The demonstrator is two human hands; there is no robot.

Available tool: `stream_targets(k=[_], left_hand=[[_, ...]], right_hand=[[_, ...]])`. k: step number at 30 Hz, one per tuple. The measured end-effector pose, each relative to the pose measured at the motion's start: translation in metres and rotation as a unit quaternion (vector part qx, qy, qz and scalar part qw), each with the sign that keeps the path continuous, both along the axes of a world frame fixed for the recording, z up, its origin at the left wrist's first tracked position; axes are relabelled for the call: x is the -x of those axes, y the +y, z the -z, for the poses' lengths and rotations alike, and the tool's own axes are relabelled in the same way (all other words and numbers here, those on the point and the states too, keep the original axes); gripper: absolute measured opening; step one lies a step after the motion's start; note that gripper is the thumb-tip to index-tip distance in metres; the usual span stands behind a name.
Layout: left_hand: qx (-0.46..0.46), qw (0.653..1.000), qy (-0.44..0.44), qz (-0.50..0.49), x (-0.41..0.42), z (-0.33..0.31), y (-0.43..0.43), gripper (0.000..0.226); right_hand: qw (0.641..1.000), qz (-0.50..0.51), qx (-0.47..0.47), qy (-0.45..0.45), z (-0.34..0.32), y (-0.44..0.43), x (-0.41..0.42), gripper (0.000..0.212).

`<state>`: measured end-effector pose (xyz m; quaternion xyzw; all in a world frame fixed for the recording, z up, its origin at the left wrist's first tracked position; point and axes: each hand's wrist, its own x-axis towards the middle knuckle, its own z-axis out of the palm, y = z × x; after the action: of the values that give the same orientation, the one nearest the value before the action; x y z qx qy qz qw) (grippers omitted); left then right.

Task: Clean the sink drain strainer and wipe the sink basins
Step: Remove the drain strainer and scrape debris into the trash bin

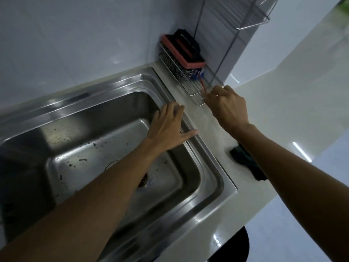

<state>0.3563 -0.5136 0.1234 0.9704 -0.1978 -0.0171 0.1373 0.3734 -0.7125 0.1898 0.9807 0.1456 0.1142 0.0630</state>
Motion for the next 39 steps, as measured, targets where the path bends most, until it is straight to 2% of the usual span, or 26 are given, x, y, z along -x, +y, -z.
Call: stream_targets(k=[8, 13, 17, 20, 23, 27, 32, 36, 39], left_hand=[[-0.018, 1.000, 0.016, -0.016, 0.030, -0.008, 0.031, 0.101], [-0.037, 0.999, 0.021, -0.020, 0.072, -0.012, 0.079, 0.096], [-0.078, 0.995, 0.027, -0.049, 0.110, -0.010, 0.136, 0.097], [-0.104, 0.991, 0.062, -0.059, 0.140, -0.001, 0.179, 0.097], [-0.124, 0.973, 0.175, -0.085, 0.169, 0.018, 0.214, 0.093], [-0.155, 0.947, 0.265, -0.097, 0.200, 0.050, 0.236, 0.096], [-0.107, 0.929, 0.328, -0.138, 0.211, 0.083, 0.232, 0.100], [-0.121, 0.925, 0.332, -0.142, 0.209, 0.101, 0.216, 0.105], [-0.114, 0.926, 0.314, -0.174, 0.205, 0.107, 0.205, 0.097]], right_hand=[[0.998, -0.009, -0.042, -0.046, -0.008, 0.015, 0.025, 0.022], [0.990, 0.011, -0.116, -0.075, -0.016, 0.044, 0.070, 0.022], [0.980, -0.029, -0.188, -0.066, -0.017, 0.086, 0.120, 0.023], [0.969, -0.044, -0.239, -0.031, -0.010, 0.125, 0.152, 0.029], [0.965, -0.043, -0.251, 0.064, 0.011, 0.161, 0.172, 0.041], [0.945, -0.054, -0.265, 0.183, 0.050, 0.190, 0.185, 0.035], [0.919, -0.040, -0.319, 0.230, 0.085, 0.206, 0.183, 0.027], [0.872, -0.007, -0.392, 0.291, 0.099, 0.214, 0.172, 0.027], [0.809, 0.029, -0.478, 0.341, 0.106, 0.218, 0.160, 0.025]])
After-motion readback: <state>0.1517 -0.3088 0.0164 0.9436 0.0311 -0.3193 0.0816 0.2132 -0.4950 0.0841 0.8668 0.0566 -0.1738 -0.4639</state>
